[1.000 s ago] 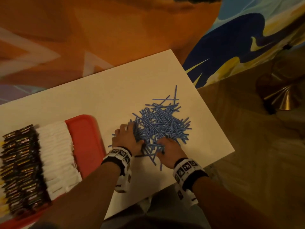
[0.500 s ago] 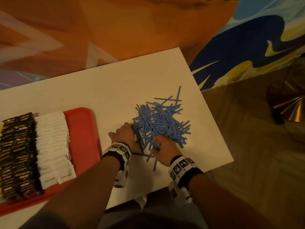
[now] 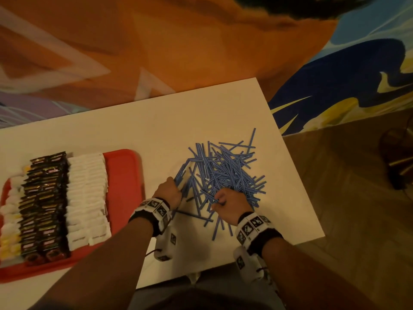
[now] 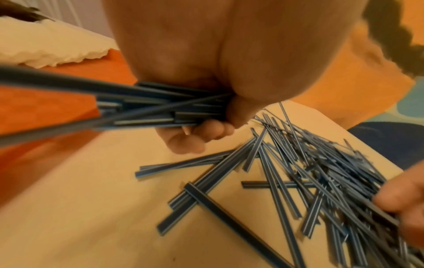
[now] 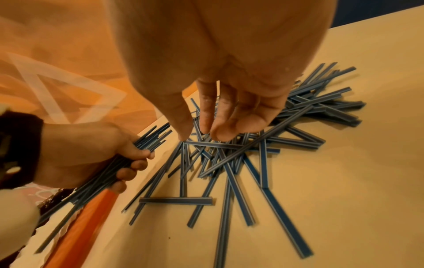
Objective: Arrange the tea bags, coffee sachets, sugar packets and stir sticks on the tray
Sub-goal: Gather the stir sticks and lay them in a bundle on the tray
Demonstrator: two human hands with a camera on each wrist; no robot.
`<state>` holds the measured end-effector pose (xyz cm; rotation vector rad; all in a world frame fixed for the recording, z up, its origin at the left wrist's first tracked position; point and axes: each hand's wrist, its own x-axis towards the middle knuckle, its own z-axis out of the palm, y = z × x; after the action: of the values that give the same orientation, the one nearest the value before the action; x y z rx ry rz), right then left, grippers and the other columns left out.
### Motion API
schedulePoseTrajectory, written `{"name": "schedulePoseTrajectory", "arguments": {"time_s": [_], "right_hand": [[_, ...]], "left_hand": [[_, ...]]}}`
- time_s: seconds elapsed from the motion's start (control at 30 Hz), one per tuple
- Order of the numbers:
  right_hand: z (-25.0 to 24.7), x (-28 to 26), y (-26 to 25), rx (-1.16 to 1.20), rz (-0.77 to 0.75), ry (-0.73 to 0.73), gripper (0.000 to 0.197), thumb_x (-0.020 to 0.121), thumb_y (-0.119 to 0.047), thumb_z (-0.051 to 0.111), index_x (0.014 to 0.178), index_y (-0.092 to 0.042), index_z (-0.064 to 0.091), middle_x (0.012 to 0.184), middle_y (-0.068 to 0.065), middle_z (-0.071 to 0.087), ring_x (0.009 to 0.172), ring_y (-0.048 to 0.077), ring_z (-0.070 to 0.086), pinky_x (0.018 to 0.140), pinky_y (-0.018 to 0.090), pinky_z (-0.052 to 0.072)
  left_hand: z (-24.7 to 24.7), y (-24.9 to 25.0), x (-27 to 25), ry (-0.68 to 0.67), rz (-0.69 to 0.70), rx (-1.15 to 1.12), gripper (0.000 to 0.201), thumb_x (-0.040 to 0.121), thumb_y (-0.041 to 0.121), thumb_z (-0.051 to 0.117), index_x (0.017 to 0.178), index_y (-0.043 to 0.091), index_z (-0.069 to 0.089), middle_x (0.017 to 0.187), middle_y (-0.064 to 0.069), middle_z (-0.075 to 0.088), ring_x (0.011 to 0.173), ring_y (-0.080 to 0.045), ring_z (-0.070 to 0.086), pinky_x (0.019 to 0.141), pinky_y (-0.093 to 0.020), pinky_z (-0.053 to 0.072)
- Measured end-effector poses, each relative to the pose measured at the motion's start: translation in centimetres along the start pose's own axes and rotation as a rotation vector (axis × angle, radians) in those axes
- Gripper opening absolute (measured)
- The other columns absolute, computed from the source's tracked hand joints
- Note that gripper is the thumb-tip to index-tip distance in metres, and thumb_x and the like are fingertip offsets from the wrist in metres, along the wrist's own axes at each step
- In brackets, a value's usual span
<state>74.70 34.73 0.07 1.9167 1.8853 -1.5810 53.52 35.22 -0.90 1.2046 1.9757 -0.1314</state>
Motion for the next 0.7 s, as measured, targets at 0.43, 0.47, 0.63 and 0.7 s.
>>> {"name": "schedulePoseTrajectory", "arguments": {"time_s": [0.43, 0.47, 0.63, 0.7], "right_hand": [[-1.9, 0.3, -6.0, -0.028, -0.162, -0.021, 0.012, 0.090, -0.024, 0.062, 0.100, -0.020, 0.067, 0.095, -0.008, 0.065, 0.091, 0.009, 0.062, 0.083, 0.025, 0.052], [-2.4, 0.4, -7.2, -0.038, -0.199, 0.006, 0.013, 0.090, -0.024, 0.060, 0.100, -0.020, 0.067, 0.100, -0.007, 0.065, 0.094, 0.011, 0.062, 0.086, 0.028, 0.052], [-5.6, -0.7, -15.9, 0.137, -0.403, 0.290, 0.021, 0.097, -0.031, 0.055, 0.112, -0.018, 0.063, 0.111, -0.004, 0.064, 0.099, 0.012, 0.060, 0.088, 0.027, 0.048], [-6.5, -1.8, -19.8, 0.181, -0.477, 0.293, 0.034, 0.099, -0.038, 0.052, 0.124, -0.016, 0.057, 0.119, -0.003, 0.060, 0.107, 0.013, 0.057, 0.091, 0.029, 0.045]], "left_hand": [[-2.8, -1.5, -4.4, 0.046, 0.090, -0.600, 0.047, 0.099, 0.052, 0.051, 0.068, 0.019, 0.038, 0.052, 0.003, 0.035, 0.046, -0.017, 0.030, 0.051, -0.031, 0.028], [-3.3, -1.3, -4.8, 0.043, 0.093, -0.657, 0.048, 0.098, 0.053, 0.053, 0.067, 0.020, 0.035, 0.051, 0.003, 0.032, 0.043, -0.015, 0.028, 0.048, -0.028, 0.026], [-7.2, 0.1, -7.4, -0.020, 0.136, -0.859, 0.049, 0.098, 0.045, 0.058, 0.067, 0.020, 0.029, 0.052, 0.000, 0.023, 0.041, -0.014, 0.017, 0.044, -0.022, 0.019], [-8.8, 0.6, -8.6, -0.020, 0.199, -0.876, 0.051, 0.098, 0.042, 0.059, 0.063, 0.018, 0.030, 0.051, -0.002, 0.025, 0.039, -0.014, 0.018, 0.042, -0.021, 0.020]]}}
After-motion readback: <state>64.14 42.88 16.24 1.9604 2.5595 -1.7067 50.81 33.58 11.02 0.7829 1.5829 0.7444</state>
